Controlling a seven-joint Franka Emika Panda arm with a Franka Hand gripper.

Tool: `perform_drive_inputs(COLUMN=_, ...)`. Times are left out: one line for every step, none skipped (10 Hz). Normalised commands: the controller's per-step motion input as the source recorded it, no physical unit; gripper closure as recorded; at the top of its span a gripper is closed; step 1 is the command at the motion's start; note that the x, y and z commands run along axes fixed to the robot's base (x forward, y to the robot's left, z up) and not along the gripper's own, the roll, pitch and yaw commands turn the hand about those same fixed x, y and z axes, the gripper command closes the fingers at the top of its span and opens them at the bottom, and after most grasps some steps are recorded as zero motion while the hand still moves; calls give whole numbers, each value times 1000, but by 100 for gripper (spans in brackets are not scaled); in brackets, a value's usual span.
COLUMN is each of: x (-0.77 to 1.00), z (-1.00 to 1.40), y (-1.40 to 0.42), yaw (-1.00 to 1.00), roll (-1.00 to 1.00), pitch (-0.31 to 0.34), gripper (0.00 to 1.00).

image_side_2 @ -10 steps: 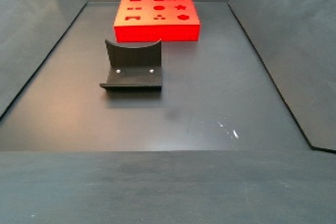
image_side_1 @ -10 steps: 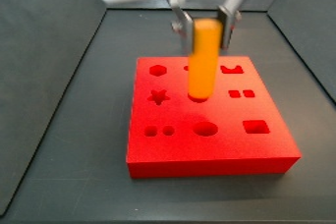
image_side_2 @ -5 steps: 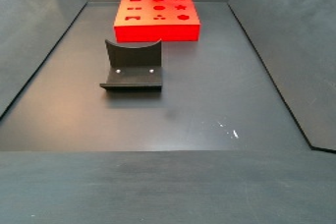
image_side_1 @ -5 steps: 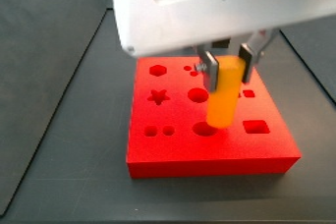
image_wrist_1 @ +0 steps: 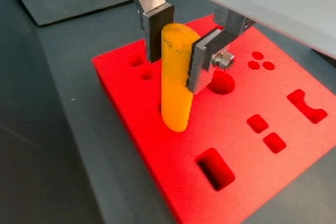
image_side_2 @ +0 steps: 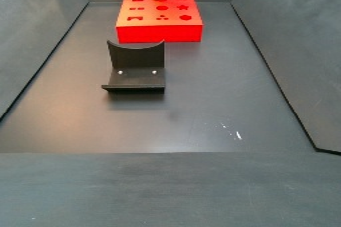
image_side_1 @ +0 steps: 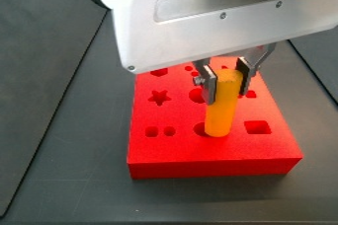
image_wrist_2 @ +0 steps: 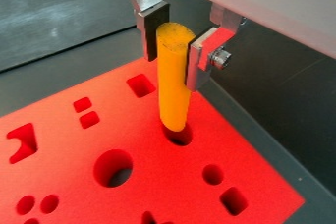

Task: Insert the oval object.

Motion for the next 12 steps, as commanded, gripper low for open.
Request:
perform_drive_inputs(x=-206, z=-23, y=49, yaw=-23, roll=-30, pitch=-21, gripper=100)
perform_drive_inputs(x=-200, z=-94, y=0, yaw=-26, roll=-10, pitch=-26, gripper=100)
perform_drive_inputs(x=-240, z=-103, y=0, yaw=0, roll=0, pitch=-56, gripper=100)
perform_drive_inputs(x=-114, z=-117, y=0, yaw=0, roll=-9, pitch=-66, gripper=100)
perform_drive_inputs(x=-80, z=-103, y=0, yaw=0, roll=0, pitch=-49, gripper=100)
perform_drive_inputs(x=80, z=-71, y=0, yaw=0, roll=0, pitch=0, gripper=100)
perform_drive_inputs(x=151, z=-643, y=-40, yaw=0, roll=76, pitch=-3, gripper=100)
perform_drive_inputs(x=46, z=-883, y=-60, yaw=0, roll=96, pitch=-57, gripper=100)
perform_drive_inputs(x=0, z=-989, y=-46, yaw=6, roll=51, pitch=-139, gripper=100)
perform_drive_inputs(x=-31, z=-980, y=0, yaw=0, roll=46, pitch=-144, gripper=100)
perform_drive_inputs(x=-69, z=-986, y=0, yaw=0, roll=70, pitch=-141, gripper=100)
perform_drive_inputs(x=-71, z=-994, y=0, yaw=0, roll=90, pitch=-124, gripper=100)
